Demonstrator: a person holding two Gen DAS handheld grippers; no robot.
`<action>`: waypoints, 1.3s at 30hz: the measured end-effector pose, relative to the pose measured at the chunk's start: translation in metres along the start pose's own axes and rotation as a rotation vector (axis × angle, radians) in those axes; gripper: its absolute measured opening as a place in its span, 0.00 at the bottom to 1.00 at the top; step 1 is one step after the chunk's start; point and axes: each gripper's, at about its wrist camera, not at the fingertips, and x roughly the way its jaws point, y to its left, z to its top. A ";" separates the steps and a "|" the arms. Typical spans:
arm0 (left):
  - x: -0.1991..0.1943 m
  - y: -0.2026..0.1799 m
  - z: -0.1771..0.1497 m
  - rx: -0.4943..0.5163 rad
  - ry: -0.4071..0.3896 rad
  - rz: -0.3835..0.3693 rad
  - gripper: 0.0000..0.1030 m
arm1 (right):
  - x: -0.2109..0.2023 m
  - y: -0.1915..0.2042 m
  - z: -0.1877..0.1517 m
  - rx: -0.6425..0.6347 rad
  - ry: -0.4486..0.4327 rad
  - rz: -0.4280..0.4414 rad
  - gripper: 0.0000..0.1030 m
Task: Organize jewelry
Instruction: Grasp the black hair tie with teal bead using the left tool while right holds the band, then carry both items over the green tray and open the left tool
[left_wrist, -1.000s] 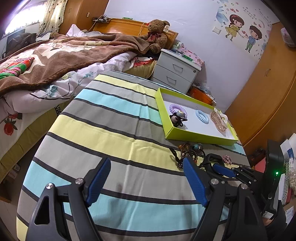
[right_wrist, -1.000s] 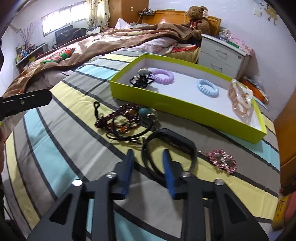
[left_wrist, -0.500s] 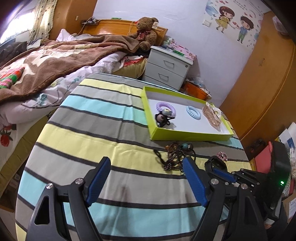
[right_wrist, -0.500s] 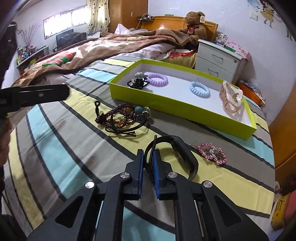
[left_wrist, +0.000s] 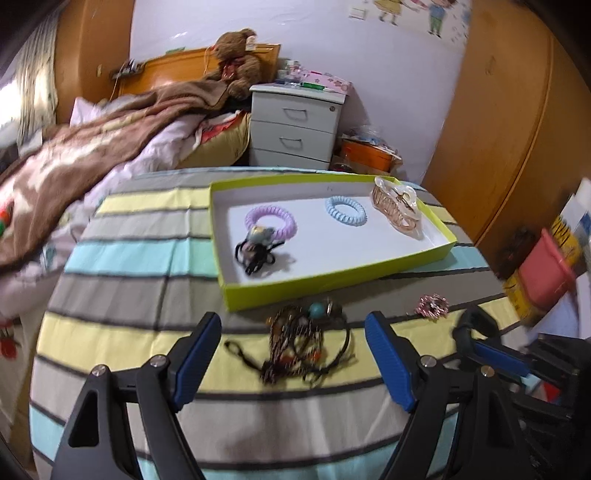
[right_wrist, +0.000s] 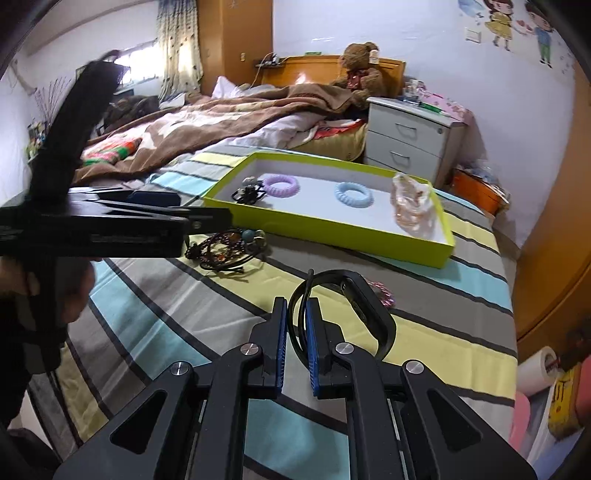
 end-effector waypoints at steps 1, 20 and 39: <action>0.002 -0.004 0.002 0.020 -0.005 0.004 0.79 | -0.002 -0.003 -0.001 0.009 -0.002 -0.003 0.10; 0.053 -0.041 0.004 0.137 0.105 0.024 0.50 | -0.004 -0.013 -0.011 0.039 -0.011 0.016 0.10; 0.042 -0.036 0.007 0.102 0.066 -0.004 0.26 | -0.004 -0.015 -0.013 0.043 -0.012 0.008 0.10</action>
